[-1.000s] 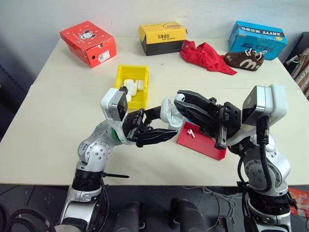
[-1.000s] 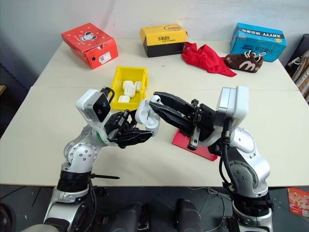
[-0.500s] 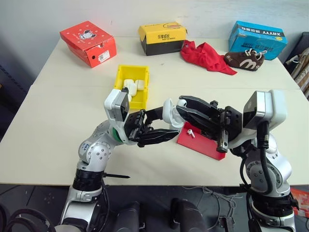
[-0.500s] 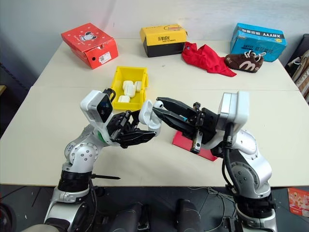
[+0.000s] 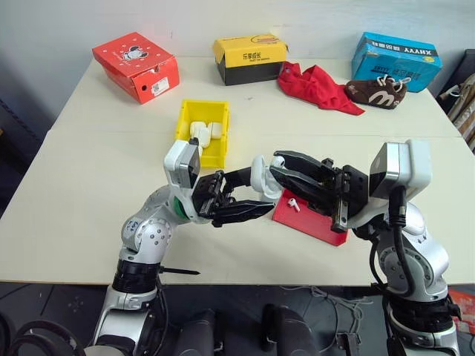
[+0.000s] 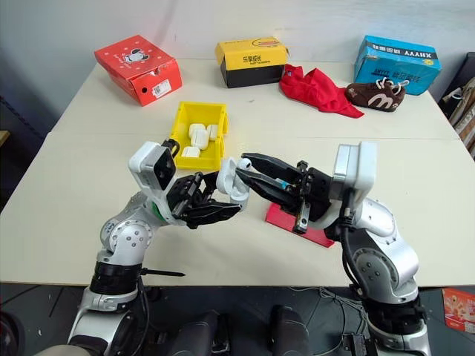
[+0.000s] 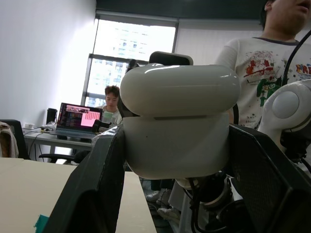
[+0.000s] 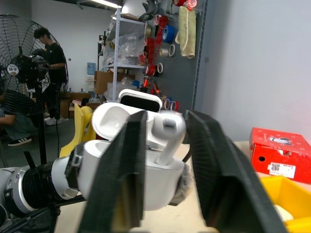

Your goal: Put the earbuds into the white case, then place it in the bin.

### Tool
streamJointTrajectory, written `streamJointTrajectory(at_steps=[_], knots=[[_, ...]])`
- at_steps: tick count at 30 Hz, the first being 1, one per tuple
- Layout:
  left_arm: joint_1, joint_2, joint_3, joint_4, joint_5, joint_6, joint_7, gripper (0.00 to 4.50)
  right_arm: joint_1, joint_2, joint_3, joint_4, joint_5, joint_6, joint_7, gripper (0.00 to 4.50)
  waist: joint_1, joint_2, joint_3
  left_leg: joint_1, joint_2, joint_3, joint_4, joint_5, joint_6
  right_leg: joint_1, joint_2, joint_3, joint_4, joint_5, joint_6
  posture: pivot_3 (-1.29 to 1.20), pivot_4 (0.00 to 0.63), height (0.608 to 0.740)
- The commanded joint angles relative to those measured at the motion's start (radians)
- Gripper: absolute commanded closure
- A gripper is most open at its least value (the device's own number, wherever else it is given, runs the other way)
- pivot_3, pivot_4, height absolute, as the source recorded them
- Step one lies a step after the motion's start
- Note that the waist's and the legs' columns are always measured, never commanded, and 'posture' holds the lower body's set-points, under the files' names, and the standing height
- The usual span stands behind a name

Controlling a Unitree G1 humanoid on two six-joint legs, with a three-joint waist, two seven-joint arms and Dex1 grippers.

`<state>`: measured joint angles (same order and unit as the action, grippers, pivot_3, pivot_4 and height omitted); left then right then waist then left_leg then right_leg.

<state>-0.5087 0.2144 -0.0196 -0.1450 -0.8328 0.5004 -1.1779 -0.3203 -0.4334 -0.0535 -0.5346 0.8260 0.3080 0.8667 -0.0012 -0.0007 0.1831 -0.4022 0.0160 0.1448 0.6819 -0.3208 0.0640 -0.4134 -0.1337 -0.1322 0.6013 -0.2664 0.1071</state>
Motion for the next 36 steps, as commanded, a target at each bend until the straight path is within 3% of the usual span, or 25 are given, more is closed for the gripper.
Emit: streamJointTrajectory(at_steps=[1,6,8,11,16,19,24,29,33,36], knots=[[-0.042,-0.039,-0.006,-0.055,-0.024,-0.038,0.009,1.73,0.032,-0.033,0.055,-0.011,-0.008,0.047,0.032,2.14,0.000,0.000,0.000,0.000,0.000,0.000,0.000,0.000,0.000,0.000,0.000,0.000,0.000,0.000,0.000,0.00,0.150,0.740],[-0.034,-0.035,0.002,-0.050,-0.019,-0.046,0.004,1.73,0.051,-0.079,-0.004,-0.039,0.036,0.050,0.022,0.49,0.001,0.000,0.000,0.000,0.000,0.000,0.000,0.000,0.000,0.000,-0.001,0.000,0.000,0.000,0.000,0.00,0.150,0.740],[-0.028,-0.030,0.006,-0.048,-0.017,-0.048,0.002,1.73,0.064,-0.111,-0.053,-0.058,0.070,0.064,0.002,0.10,0.001,0.000,0.000,0.000,0.000,0.000,0.000,0.000,0.000,0.000,-0.001,0.000,0.000,0.000,0.000,0.00,0.150,0.740],[-0.005,0.000,0.021,-0.045,-0.005,-0.055,-0.003,1.73,0.142,-0.207,-0.220,-0.095,0.144,0.100,-0.028,0.10,0.006,0.000,0.000,0.000,0.000,-0.001,0.000,0.000,0.000,0.000,-0.001,0.000,0.000,0.000,0.000,0.00,0.150,0.740],[0.053,0.103,0.053,-0.027,0.027,-0.084,-0.049,1.73,0.473,-0.328,-0.556,0.018,0.018,0.014,0.134,0.10,0.026,0.000,0.000,0.000,0.000,-0.001,0.000,-0.001,0.002,0.002,-0.001,-0.001,-0.003,0.000,0.000,0.00,0.150,0.740],[0.087,0.162,0.070,-0.017,0.042,-0.101,-0.074,1.73,0.635,-0.344,-0.667,0.226,-0.158,-0.148,0.241,0.10,0.029,0.000,0.000,0.000,-0.001,0.000,0.000,-0.001,0.003,0.003,-0.001,-0.001,-0.006,0.001,0.002,0.00,0.150,0.740],[0.114,0.214,0.086,-0.009,0.048,-0.117,-0.088,1.73,0.727,-0.359,-0.754,0.549,-0.313,-0.374,0.298,0.10,0.024,0.000,0.000,0.002,-0.001,0.002,0.000,-0.001,0.004,0.003,-0.001,0.000,-0.010,0.002,0.003,0.00,0.150,0.740],[0.102,0.220,0.095,-0.007,0.048,-0.120,-0.072,1.73,0.662,-0.439,-0.710,0.646,-0.424,-0.359,0.188,0.10,0.009,0.002,-0.001,0.005,0.000,0.003,0.000,-0.002,0.001,0.004,-0.008,0.005,-0.008,0.001,0.002,0.00,0.150,0.740],[0.094,0.227,0.090,-0.019,0.044,-0.107,-0.062,1.73,0.533,-0.572,-0.563,0.467,-0.360,-0.042,0.164,0.10,-0.010,0.005,0.000,0.009,0.000,0.004,0.000,-0.003,-0.004,0.004,-0.010,0.006,-0.003,0.001,0.001,0.00,0.150,0.740],[0.098,0.240,0.084,-0.022,0.051,-0.108,-0.070,1.73,0.341,-0.683,-0.379,0.338,-0.312,0.140,0.181,0.10,-0.010,0.008,0.001,0.011,0.000,0.004,-0.001,-0.002,-0.004,0.004,-0.011,0.006,0.001,-0.001,-0.002,0.00,0.150,0.740]])
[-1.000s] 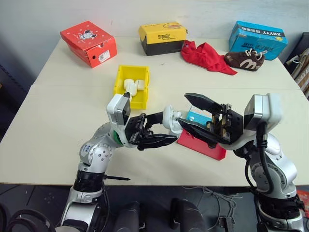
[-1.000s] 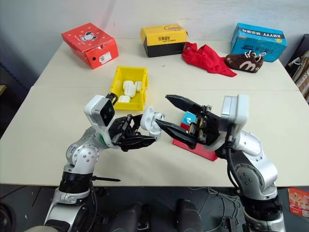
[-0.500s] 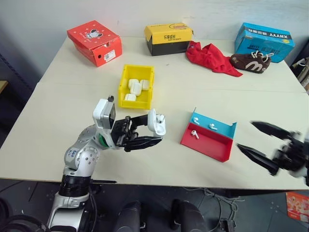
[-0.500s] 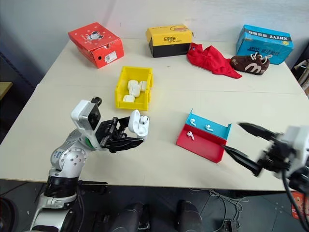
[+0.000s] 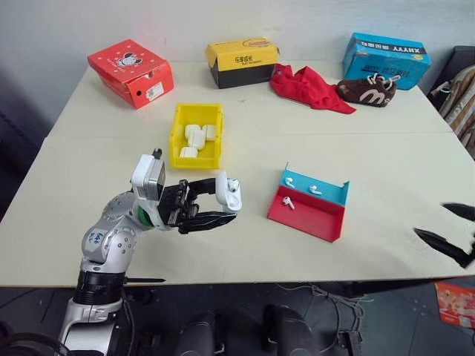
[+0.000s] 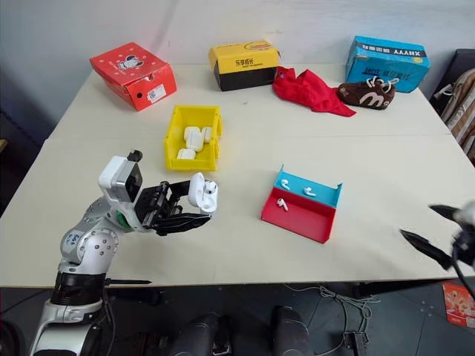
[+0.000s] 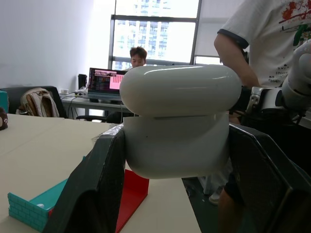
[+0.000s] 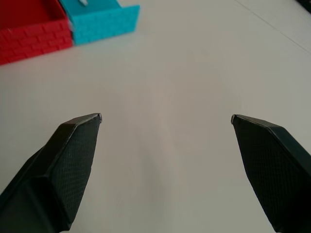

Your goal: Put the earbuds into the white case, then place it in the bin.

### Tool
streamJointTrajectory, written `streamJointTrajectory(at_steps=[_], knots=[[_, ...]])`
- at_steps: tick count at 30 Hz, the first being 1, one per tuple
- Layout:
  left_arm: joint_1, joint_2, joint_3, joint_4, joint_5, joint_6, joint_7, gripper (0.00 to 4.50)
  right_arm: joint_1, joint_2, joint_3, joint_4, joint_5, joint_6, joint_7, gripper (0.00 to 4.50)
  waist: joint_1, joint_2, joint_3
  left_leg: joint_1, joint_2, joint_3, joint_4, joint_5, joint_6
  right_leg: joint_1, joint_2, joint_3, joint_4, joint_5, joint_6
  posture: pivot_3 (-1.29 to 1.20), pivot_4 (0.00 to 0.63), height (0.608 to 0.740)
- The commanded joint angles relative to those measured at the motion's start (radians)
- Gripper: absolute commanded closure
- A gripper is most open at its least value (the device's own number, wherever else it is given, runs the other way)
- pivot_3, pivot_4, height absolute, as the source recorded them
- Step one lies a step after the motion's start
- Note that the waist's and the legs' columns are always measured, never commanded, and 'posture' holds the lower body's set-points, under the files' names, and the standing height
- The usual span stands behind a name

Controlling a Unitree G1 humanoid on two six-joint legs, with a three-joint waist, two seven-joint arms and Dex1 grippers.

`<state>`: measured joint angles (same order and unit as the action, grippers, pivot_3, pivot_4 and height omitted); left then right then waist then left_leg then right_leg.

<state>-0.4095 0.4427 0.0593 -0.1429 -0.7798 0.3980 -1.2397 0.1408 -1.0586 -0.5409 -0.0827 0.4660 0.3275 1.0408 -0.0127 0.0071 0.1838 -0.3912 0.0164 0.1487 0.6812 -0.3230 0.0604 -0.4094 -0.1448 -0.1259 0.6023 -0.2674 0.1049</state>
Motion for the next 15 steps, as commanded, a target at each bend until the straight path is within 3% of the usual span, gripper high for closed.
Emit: streamJointTrajectory(at_steps=[1,6,11,15], knots=[[-0.002,0.011,0.004,-0.023,-0.002,-0.006,-0.006,1.73,-0.212,-0.067,0.174,-0.121,0.052,0.170,-0.009,0.10,0.002,0.000,0.000,0.000,0.000,0.000,0.000,0.001,0.000,0.000,0.000,-0.001,0.000,0.000,-0.001,0.00,0.150,0.740],[0.001,-0.012,-0.011,-0.032,0.002,-0.010,0.017,1.73,-0.614,-0.021,0.500,0.018,-0.061,0.272,0.032,0.10,0.019,-0.001,0.001,-0.001,0.000,-0.002,0.000,0.001,-0.001,-0.002,0.000,-0.004,0.001,-0.001,-0.002,0.00,0.150,0.740],[0.029,-0.024,-0.020,-0.069,0.002,-0.015,0.044,1.73,-0.850,0.076,0.705,0.233,-0.215,0.211,0.089,0.10,0.017,-0.001,0.001,-0.008,-0.003,-0.002,0.002,0.001,0.004,-0.004,-0.003,-0.006,-0.001,0.000,0.000,0.00,0.150,0.740],[0.063,-0.018,-0.011,-0.104,-0.013,-0.011,0.063,1.73,-0.973,0.150,0.786,0.432,-0.324,0.100,0.119,1.00,0.009,-0.001,0.001,-0.012,-0.004,-0.002,0.001,0.001,0.005,-0.005,0.003,-0.010,-0.001,0.001,0.002,0.00,0.150,0.740]])
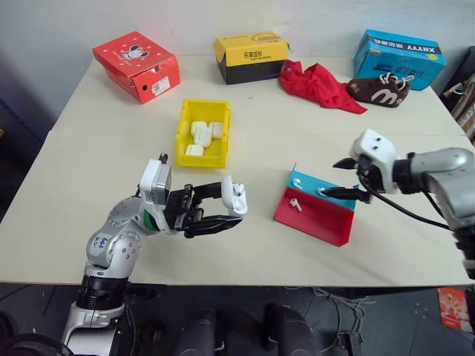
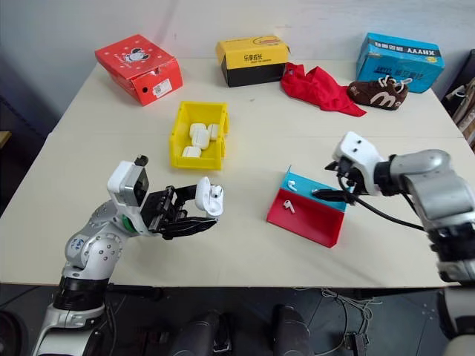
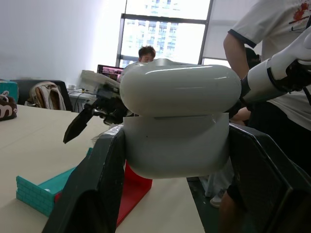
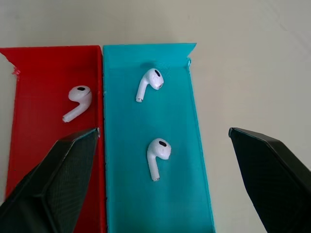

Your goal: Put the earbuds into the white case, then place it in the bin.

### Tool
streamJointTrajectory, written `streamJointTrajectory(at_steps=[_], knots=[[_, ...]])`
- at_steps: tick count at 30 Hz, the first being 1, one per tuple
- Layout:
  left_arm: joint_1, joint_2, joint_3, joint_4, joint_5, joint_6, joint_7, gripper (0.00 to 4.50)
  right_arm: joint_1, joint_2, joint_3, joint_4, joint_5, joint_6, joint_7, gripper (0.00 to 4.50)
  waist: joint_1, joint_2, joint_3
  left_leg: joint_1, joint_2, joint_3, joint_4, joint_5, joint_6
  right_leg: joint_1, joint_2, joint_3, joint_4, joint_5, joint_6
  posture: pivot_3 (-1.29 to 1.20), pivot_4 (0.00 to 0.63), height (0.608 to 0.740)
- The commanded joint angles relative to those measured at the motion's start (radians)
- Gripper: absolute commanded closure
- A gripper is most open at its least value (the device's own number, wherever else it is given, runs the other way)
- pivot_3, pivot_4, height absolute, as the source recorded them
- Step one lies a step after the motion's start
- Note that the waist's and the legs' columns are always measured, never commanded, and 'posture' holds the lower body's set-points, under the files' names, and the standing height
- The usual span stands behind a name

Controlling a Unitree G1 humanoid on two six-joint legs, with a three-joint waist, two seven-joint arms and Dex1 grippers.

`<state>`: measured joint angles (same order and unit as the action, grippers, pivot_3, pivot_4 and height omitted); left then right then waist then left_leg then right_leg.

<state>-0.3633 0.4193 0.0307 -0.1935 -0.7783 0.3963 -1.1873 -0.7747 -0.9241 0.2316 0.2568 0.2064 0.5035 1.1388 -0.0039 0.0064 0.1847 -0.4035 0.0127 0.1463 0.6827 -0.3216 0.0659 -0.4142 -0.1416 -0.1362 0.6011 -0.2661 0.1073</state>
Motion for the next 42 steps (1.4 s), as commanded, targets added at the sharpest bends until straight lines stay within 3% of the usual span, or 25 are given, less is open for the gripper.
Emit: streamJointTrajectory(at_steps=[1,5,12,32,35,37,42], knots=[[0.026,0.009,0.022,-0.060,-0.016,-0.008,0.014,1.73,-0.084,0.037,0.025,0.144,-0.084,-0.103,0.024,1.35,0.002,0.000,0.000,0.000,0.000,0.000,0.000,0.000,0.000,0.000,0.003,0.000,0.000,0.000,0.000,0.00,0.150,0.740],[0.060,0.024,0.031,-0.095,-0.021,-0.001,0.031,1.73,-0.145,0.092,0.064,0.292,-0.141,-0.198,0.086,2.73,0.000,0.000,0.000,0.000,0.001,0.001,0.000,0.001,0.000,0.000,0.006,0.000,-0.001,0.001,0.001,0.00,0.150,0.740],[0.086,0.026,0.033,-0.125,-0.017,-0.009,0.065,1.73,-0.178,0.130,0.071,0.376,-0.194,-0.249,0.182,2.73,-0.003,0.000,0.000,0.001,0.002,0.001,0.000,0.001,0.000,0.000,0.006,0.001,0.000,0.001,0.002,0.00,0.150,0.740],[0.081,0.026,0.030,-0.123,-0.005,-0.024,0.088,1.73,-0.159,0.175,0.068,0.462,-0.287,-0.320,0.179,2.73,-0.006,0.000,0.000,0.003,0.003,0.001,0.000,0.002,-0.002,0.002,0.007,0.003,0.001,0.001,0.002,0.00,0.150,0.740],[0.079,0.025,0.028,-0.118,-0.004,-0.028,0.085,1.73,-0.160,0.178,0.064,0.465,-0.289,-0.321,0.170,3.33,-0.011,0.000,0.000,0.003,0.003,0.001,0.000,0.003,-0.002,0.002,0.007,0.003,0.001,0.001,0.001,0.00,0.150,0.740],[0.075,0.024,0.029,-0.112,-0.005,-0.030,0.085,1.73,-0.161,0.178,0.063,0.468,-0.289,-0.322,0.174,3.99,-0.014,0.000,0.000,0.003,0.003,0.001,0.000,0.003,-0.002,0.002,0.007,0.003,0.001,0.001,0.001,0.00,0.150,0.740],[0.063,0.021,0.034,-0.092,-0.003,-0.041,0.083,1.73,-0.153,0.175,0.055,0.450,-0.279,-0.318,0.182,4.08,-0.019,0.000,0.000,0.004,0.003,0.000,0.000,0.003,-0.003,0.002,0.007,0.004,0.002,0.001,0.001,0.00,0.150,0.740]])
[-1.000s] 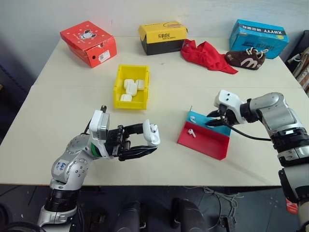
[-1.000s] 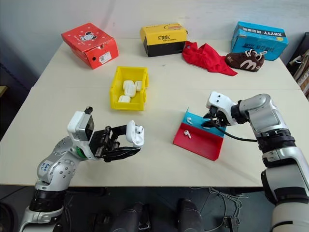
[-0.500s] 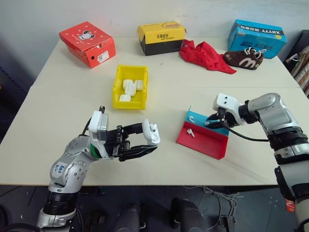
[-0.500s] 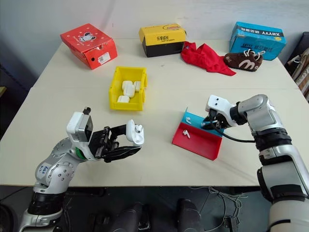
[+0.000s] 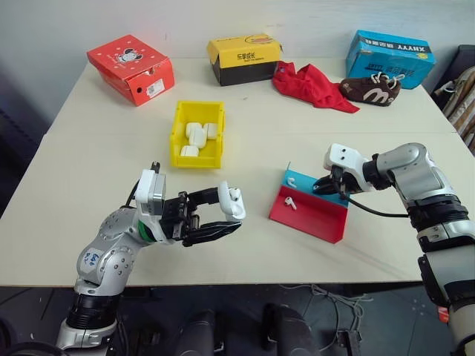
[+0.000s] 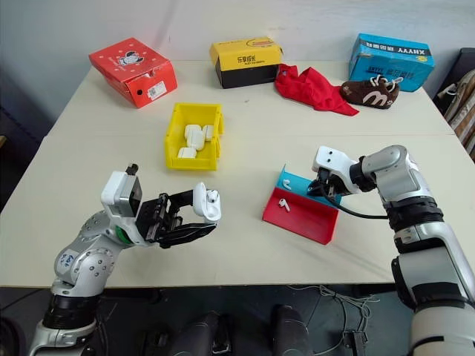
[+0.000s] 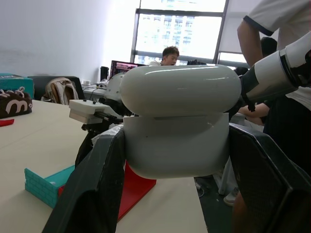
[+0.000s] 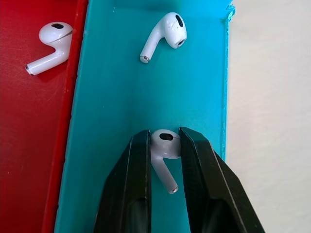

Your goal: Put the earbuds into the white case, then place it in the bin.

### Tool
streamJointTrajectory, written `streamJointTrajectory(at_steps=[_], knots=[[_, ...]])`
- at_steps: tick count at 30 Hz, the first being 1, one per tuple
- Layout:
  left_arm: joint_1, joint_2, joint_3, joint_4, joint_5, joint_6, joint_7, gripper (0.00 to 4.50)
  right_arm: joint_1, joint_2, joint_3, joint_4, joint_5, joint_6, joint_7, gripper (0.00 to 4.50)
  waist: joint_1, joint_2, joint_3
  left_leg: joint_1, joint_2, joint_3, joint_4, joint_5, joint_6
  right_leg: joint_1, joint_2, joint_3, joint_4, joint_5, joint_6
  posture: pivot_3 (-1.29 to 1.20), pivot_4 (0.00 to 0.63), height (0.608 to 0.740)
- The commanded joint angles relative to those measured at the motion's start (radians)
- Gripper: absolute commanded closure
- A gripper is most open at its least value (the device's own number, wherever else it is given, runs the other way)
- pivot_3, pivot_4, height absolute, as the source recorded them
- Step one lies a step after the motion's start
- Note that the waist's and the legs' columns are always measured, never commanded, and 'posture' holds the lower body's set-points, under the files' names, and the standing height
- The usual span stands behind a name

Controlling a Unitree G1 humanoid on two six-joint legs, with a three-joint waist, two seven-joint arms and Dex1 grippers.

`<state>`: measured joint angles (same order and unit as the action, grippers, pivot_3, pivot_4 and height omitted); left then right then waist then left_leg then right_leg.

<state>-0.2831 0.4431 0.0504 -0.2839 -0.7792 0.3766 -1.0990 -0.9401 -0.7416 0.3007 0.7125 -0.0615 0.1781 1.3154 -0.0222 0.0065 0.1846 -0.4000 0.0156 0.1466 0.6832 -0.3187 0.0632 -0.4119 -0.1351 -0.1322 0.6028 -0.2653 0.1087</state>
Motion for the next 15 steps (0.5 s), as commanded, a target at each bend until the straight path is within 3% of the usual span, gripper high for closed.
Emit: streamJointTrajectory(at_steps=[1,6,11,15], knots=[[-0.019,-0.003,0.014,0.000,-0.004,-0.022,-0.005,1.73,0.013,-0.009,-0.018,-0.008,-0.009,0.004,0.002,4.08,-0.003,0.000,0.000,0.000,0.000,0.000,0.000,0.000,0.000,0.000,0.000,0.000,0.000,0.000,0.000,0.00,0.150,0.740],[-0.041,-0.013,0.009,0.011,-0.016,-0.025,-0.013,1.73,-0.002,-0.035,-0.119,-0.050,0.076,0.013,0.011,4.08,-0.004,0.000,0.000,0.000,0.000,0.000,0.000,0.000,0.000,0.000,0.000,0.000,0.000,0.000,0.000,0.00,0.150,0.740],[-0.108,-0.050,0.014,0.057,-0.038,-0.022,-0.018,1.73,0.037,-0.024,-0.419,-0.313,0.453,0.354,0.047,4.08,-0.001,0.001,0.001,-0.001,0.000,0.000,0.000,0.000,0.001,0.000,0.000,0.000,0.000,0.000,0.000,0.00,0.150,0.740],[-0.208,-0.108,0.036,0.147,-0.043,-0.040,0.004,1.73,0.071,0.163,-0.706,-0.620,0.864,0.793,-0.297,4.08,0.001,0.001,0.001,-0.001,0.000,-0.003,0.001,0.000,0.001,0.000,-0.006,0.000,0.001,0.000,0.000,0.00,0.150,0.740]])
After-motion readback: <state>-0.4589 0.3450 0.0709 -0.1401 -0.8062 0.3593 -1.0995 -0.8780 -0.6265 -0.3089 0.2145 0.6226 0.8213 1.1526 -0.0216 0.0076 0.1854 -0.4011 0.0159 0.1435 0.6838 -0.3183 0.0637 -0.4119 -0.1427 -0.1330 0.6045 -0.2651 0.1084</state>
